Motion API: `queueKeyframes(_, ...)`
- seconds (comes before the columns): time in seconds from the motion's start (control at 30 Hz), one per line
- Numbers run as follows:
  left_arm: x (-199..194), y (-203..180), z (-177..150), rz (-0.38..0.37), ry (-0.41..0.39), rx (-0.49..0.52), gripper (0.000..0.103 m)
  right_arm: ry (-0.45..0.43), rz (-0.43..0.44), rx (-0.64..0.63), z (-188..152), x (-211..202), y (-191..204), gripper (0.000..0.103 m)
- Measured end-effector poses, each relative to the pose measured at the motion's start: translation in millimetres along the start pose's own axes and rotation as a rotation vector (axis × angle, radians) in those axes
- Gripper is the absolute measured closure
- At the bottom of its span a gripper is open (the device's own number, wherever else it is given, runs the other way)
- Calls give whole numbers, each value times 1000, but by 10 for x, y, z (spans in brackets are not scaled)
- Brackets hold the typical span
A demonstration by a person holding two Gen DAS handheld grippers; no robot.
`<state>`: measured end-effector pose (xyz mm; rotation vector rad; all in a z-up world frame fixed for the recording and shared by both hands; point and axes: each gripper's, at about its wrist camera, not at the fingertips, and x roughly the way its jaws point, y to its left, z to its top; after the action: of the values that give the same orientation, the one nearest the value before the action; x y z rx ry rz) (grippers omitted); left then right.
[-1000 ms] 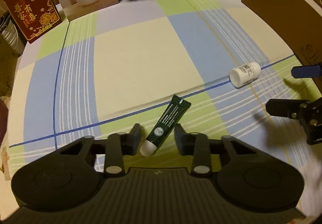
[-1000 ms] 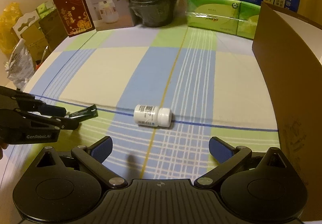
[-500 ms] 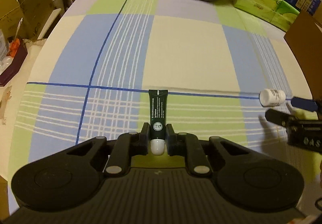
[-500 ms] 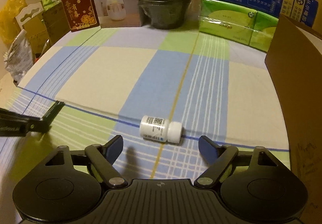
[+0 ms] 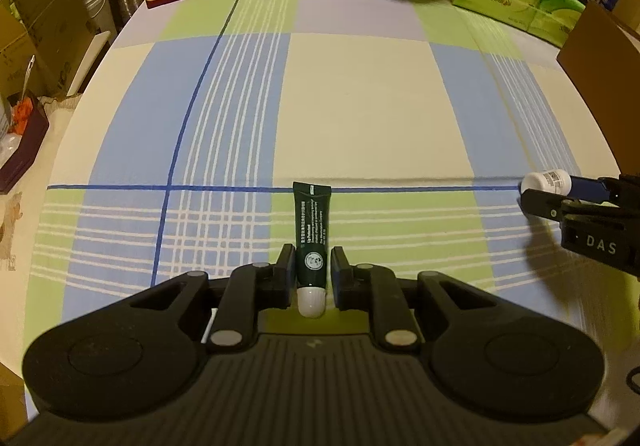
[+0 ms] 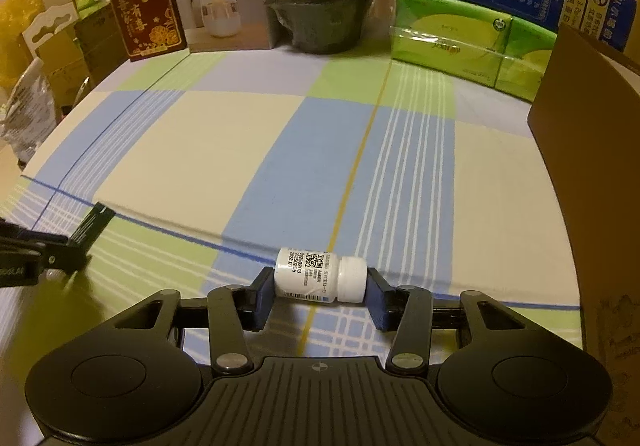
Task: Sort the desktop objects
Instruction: 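Carry the green tube and pill bottle with both tools over the open box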
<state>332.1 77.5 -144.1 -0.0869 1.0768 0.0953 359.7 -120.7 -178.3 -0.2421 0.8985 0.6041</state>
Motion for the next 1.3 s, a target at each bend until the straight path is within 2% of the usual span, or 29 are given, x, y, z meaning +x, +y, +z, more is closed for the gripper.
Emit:
queueKeyframes(0.2,8,-45,-2,5,10,22,90,19,23,-6,-102,-108,3,58)
queueKeyframes(0.43,-46,-142,-71,-35,33,51,91,55,52,-12,-279,-294,-15,58)
queueKeyframes(0.87,-312,-579,-508,-124,80,138,91,84,47,51,-743,-758,-174,58)
queueKeyframes(1.2,-362,-791,-609,-76,75,215,90,69,32,87,-1011,-1076,-282,58)
queueKeyframes(1.3,-379,-834,-643,-80,76,212,91,55,30,93,-1069,-1185,-323,58)
